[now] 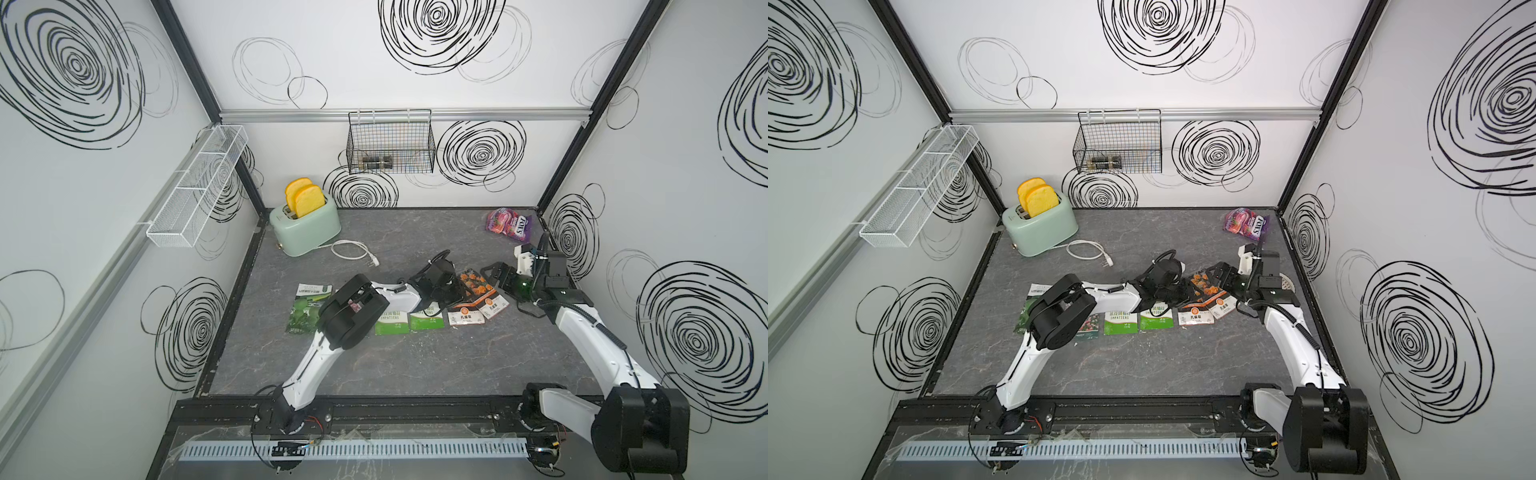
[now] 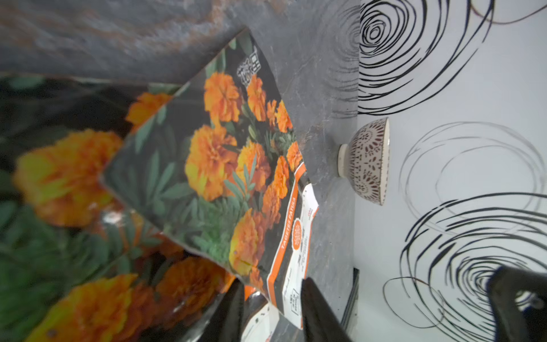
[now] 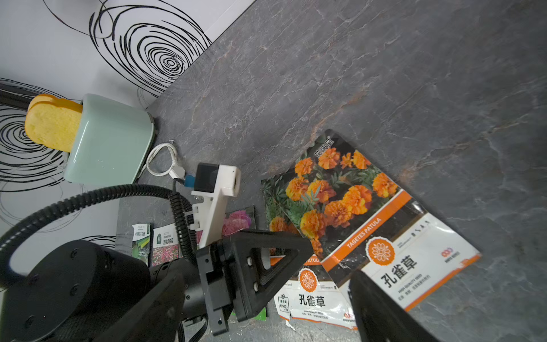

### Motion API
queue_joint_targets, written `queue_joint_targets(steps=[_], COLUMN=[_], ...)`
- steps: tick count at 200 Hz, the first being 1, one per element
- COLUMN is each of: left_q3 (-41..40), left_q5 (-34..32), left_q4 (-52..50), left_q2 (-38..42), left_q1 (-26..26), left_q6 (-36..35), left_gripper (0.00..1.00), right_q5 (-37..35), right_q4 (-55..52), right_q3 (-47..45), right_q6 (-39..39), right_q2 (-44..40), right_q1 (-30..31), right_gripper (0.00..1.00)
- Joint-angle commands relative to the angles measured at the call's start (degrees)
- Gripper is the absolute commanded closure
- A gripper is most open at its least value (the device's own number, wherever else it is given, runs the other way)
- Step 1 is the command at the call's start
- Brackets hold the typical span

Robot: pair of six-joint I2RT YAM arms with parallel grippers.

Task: Arrange the seed packets in a row
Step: Move the seed packet to the center of the board.

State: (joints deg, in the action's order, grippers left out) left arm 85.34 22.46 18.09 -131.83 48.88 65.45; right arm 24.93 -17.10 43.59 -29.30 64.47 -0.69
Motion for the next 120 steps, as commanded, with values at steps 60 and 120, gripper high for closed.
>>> queue_joint_targets(steps=[60,120], left_q3=[6.7,4.7], left_q5=[1.0,2.2], left_q4=[1.9,-2.1], left_q2=[-2.1,2.1], left_q1=[0.6,-1.4], left_q6=[-2.9,-6.7], left_gripper=[1.0,0.91], right_q5=[-2.3,-3.4], right_q4=[-4.3,-6.9], right_q3=[4.5,7.0], right_q6=[1.7,4.3], right_q2=[-2.0,-1.5], right_q1=[1.0,1.5], right_gripper=[0.14,0.11])
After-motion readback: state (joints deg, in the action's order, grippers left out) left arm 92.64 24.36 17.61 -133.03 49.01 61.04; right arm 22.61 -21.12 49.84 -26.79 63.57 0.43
